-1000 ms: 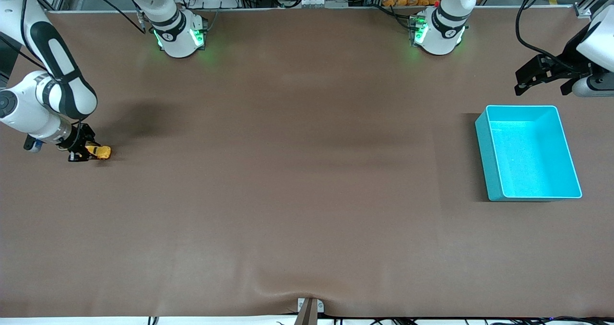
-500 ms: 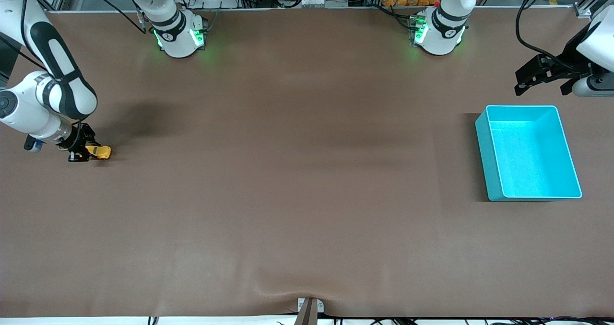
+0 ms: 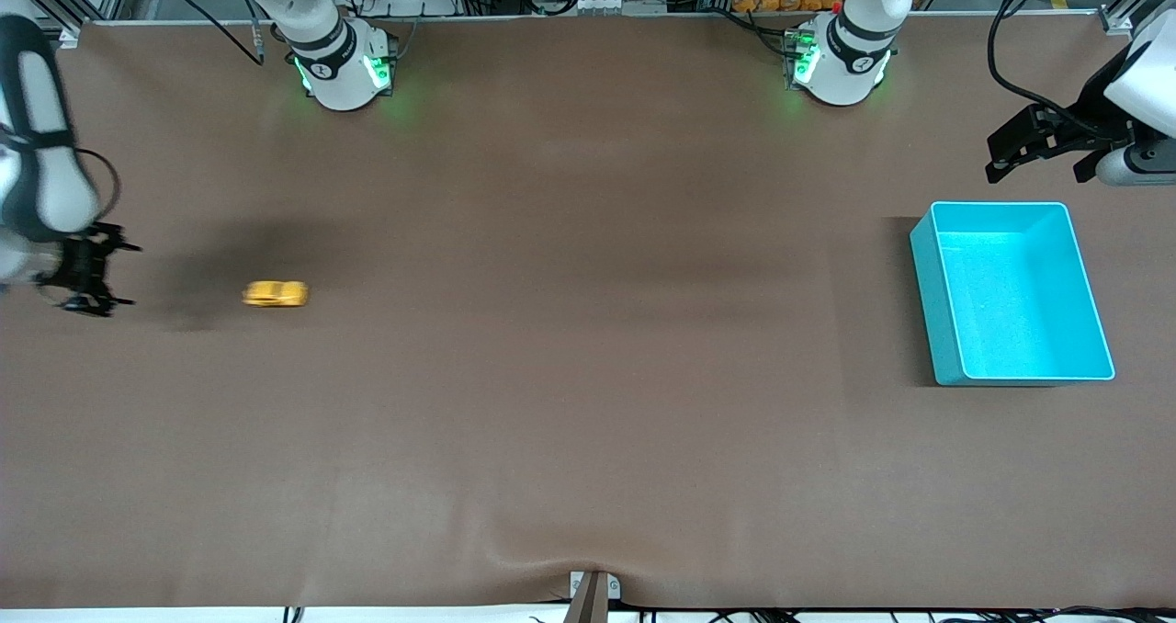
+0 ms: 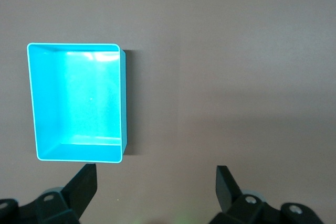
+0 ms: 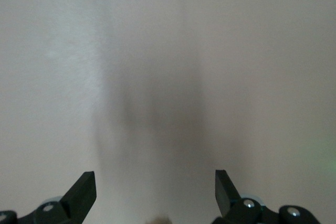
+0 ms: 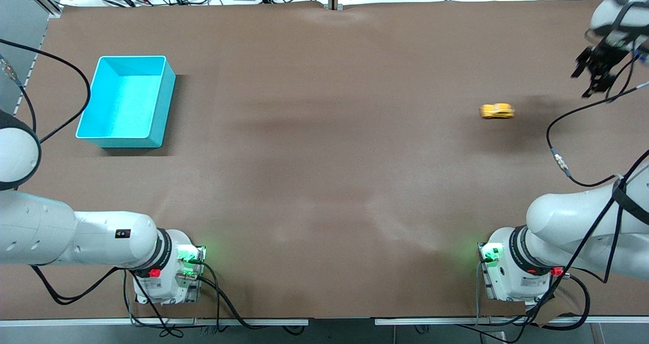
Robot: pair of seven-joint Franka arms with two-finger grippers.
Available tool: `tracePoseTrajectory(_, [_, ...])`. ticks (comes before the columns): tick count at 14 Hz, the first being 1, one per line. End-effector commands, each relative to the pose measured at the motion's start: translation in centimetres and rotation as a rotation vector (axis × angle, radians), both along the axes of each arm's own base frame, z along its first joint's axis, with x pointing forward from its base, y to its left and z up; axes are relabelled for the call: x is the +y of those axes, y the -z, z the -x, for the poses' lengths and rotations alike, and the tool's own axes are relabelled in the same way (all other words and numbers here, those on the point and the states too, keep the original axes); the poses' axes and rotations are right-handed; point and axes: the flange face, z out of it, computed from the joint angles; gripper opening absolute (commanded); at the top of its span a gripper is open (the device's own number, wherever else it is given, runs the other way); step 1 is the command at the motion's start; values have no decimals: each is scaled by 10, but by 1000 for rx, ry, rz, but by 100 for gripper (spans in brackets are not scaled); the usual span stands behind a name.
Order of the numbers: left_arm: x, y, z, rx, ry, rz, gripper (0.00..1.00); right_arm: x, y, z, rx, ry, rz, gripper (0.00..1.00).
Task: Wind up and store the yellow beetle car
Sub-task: 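Open the right gripper, releasing the car to roll toward the bin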
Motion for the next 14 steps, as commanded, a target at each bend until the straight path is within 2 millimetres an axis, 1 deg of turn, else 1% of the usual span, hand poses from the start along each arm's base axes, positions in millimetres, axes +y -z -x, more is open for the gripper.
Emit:
tracePoseTrajectory(1, [-2, -7, 4, -3, 2, 19, 100, 0, -63, -20, -9, 21, -65, 100])
tracePoseTrajectory(2, [-2, -7, 4, -3, 2, 19, 100, 2, -72, -21, 0, 14, -69, 100])
tracePoseTrajectory(4, [-2, -7, 4, -3, 2, 19, 100, 14, -98, -34, -19, -14, -60, 100])
tracePoseTrajectory(5, [-2, -7, 4, -3, 2, 19, 100, 24, -106, -41, -23, -36, -54, 100])
tracePoseTrajectory(7, [-2, -7, 4, -3, 2, 19, 100, 38, -112, -47, -29, -90, -44, 100])
tracePoseTrajectory(9, [-2, -8, 4, -5, 2, 19, 100, 38, -121, -45, -43, -154, -50, 100])
tracePoseTrajectory(11, [-1, -7, 4, -3, 0, 19, 100, 40, -122, -43, -47, -223, -64, 100])
tracePoseTrajectory(13, [-1, -7, 4, -3, 0, 19, 100, 57, -121, -50, -49, -317, -75, 100])
tracePoseTrajectory(14, [-1, -7, 4, -3, 0, 19, 100, 73, -121, -55, -50, -394, -84, 100])
